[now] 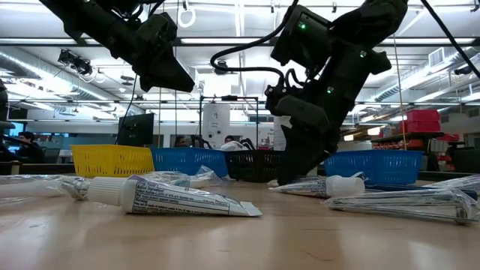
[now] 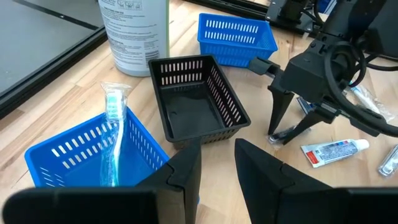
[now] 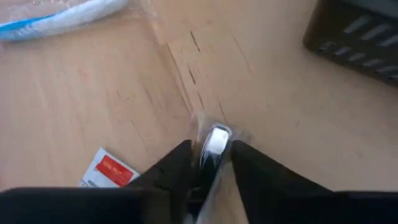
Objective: Pick & Place Travel size toiletries
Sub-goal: Put the silver nail cutter into the black basket
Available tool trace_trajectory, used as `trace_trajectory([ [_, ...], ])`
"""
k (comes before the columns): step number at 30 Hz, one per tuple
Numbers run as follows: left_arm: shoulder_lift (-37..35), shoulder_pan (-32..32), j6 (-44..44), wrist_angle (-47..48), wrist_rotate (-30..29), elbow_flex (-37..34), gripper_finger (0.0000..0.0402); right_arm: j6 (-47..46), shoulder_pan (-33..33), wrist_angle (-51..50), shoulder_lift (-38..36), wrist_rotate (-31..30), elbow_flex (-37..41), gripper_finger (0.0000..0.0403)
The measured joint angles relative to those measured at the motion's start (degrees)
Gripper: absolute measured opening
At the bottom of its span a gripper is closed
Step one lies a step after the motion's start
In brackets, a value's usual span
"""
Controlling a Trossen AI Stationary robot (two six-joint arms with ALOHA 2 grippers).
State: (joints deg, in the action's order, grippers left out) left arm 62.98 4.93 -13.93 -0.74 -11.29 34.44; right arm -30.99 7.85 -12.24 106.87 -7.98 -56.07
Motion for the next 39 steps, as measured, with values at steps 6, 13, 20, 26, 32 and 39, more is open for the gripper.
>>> trace_trajectory([
  [6, 0.0, 0.0, 0.0, 0.0, 0.0, 0.0, 0.0104, 2.2, 0.0, 3.9, 0.2, 2.1, 0.1, 0.0054],
  [13, 0.0, 0.0, 0.0, 0.0, 0.0, 0.0, 0.0104, 10.2, -0.2, 6.1, -1.6, 2.9, 0.3, 0.0046],
  [20, 0.0, 0.0, 0.0, -0.1, 0.0, 0.0, 0.0104, 22.1, -2.2, 4.5, -9.7, 0.6, 0.3, 0.0045],
  [26, 0.0, 0.0, -0.4, -0.1, -1.6, 0.0, 0.0104, 32.3, -5.6, 9.5, -17.0, -6.0, 0.1, 0.0047],
  [32, 0.0, 0.0, -0.3, -0.3, -2.3, 0.0, 0.0104, 40.5, -11.9, 12.1, -16.0, -2.5, 0.1, 0.0048],
  [39, 0.0, 0.0, -0.3, -0.3, -2.9, 0.0, 0.0104, 45.2, -18.3, 11.6, -9.1, 2.7, 0.1, 0.0050],
])
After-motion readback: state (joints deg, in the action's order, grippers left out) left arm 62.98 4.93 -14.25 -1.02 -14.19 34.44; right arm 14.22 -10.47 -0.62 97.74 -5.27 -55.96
